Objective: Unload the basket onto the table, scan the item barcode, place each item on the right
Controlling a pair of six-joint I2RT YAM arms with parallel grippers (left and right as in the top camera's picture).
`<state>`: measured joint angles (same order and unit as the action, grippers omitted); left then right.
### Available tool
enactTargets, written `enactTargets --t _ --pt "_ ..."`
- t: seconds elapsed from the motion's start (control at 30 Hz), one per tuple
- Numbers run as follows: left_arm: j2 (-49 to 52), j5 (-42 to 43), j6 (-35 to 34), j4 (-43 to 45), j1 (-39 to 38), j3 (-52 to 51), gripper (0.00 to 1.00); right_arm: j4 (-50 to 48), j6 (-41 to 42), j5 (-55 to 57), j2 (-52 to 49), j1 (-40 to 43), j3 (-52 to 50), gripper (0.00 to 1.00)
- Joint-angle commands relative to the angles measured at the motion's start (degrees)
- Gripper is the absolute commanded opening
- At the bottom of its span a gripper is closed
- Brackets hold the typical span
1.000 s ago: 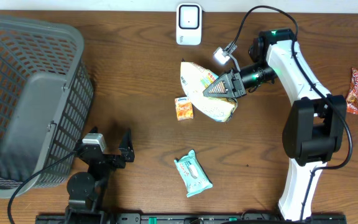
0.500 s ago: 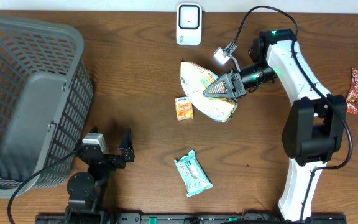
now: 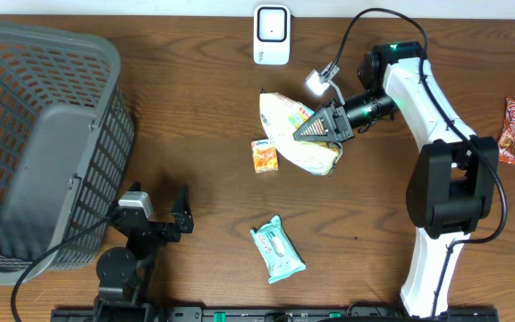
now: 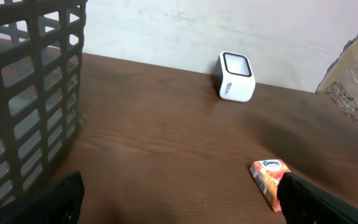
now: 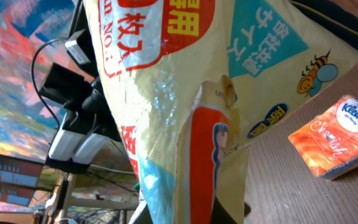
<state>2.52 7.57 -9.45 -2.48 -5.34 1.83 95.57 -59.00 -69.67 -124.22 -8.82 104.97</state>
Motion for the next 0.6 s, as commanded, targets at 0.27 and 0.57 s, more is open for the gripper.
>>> enactTargets --t 0.27,0.57 --pt "0.0 0.4 -0.7 -0.8 0.2 -1.6 0.98 -5.6 1.3 8.4 2.3 -0.3 1.0 0.01" --pt "0.0 0.4 -0.7 -0.8 0.2 -1.6 0.98 -40.1 51.1 43.3 2.4 -2.4 1.1 0.01"
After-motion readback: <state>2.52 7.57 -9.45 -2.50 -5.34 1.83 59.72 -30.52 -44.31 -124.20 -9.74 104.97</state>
